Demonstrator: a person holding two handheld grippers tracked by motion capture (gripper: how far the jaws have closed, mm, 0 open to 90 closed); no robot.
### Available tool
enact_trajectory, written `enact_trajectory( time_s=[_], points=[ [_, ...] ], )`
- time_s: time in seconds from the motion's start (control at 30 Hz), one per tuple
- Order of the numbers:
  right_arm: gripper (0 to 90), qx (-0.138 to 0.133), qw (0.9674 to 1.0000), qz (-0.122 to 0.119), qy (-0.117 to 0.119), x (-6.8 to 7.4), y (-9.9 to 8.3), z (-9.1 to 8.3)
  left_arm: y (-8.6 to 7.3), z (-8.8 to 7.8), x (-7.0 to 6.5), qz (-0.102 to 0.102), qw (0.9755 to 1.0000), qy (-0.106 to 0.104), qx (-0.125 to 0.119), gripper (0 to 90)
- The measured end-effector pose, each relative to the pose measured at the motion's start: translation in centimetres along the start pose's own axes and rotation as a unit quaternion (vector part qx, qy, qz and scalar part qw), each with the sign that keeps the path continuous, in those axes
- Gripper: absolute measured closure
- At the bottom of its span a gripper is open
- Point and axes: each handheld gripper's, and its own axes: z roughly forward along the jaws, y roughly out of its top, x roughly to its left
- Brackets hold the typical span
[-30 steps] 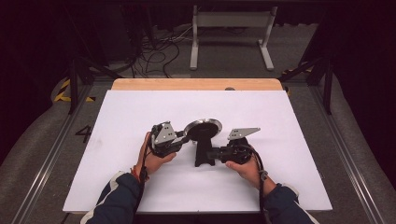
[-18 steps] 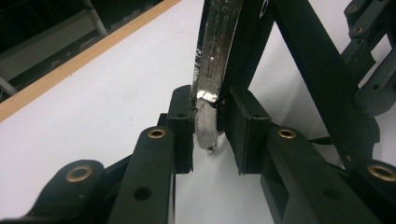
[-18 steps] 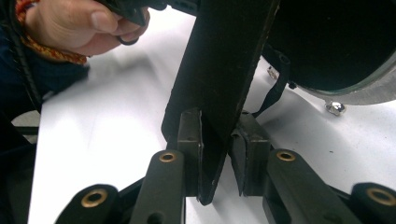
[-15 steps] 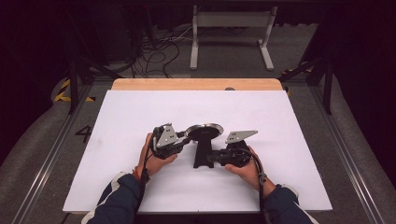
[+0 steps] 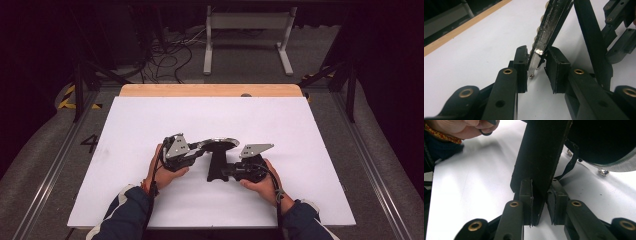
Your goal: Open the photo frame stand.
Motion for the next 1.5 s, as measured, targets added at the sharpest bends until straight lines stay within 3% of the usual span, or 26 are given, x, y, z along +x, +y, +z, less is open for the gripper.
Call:
enact_trajectory(
  time_s=[0.17, 0.7, 0.8, 0.97, 1.23, 1.5],
  points=[
    [76.6, 0.001, 1.0, -0.001, -0.003, 0.0, -0.1, -0.1, -0.1, 0.2, 0.0, -0.001, 0.9998, 0.005, 0.018, 71.7],
    [75.3, -0.021, 0.9987, -0.023, -0.04, 0.4, 0.2, -2.3, 0.1, -0.5, -0.1, 0.004, 0.9998, 0.002, 0.02, 68.2],
    [76.1, -0.036, 0.9952, -0.057, -0.07, 1.0, 0.6, -3.3, 0.1, -1.1, 0.1, 0.003, 0.9998, 0.0, 0.018, 67.6],
    [79.7, -0.06, 0.9936, -0.058, -0.077, 1.4, 0.8, -4.1, 0.1, -1.9, 0.1, 0.003, 0.9998, 0.001, 0.018, 65.1],
    [86.8, -0.063, 0.9924, -0.058, -0.088, 2.2, 0.9, -4.1, 0.0, -3.2, 0.3, -0.009, 0.9996, 0.018, 0.021, 52.2],
    [89.8, -0.064, 0.9921, -0.064, -0.087, 2.6, 1.1, -3.6, -0.2, -2.8, 0.7, -0.021, 0.9989, 0.025, 0.034, 34.3]
  ],
)
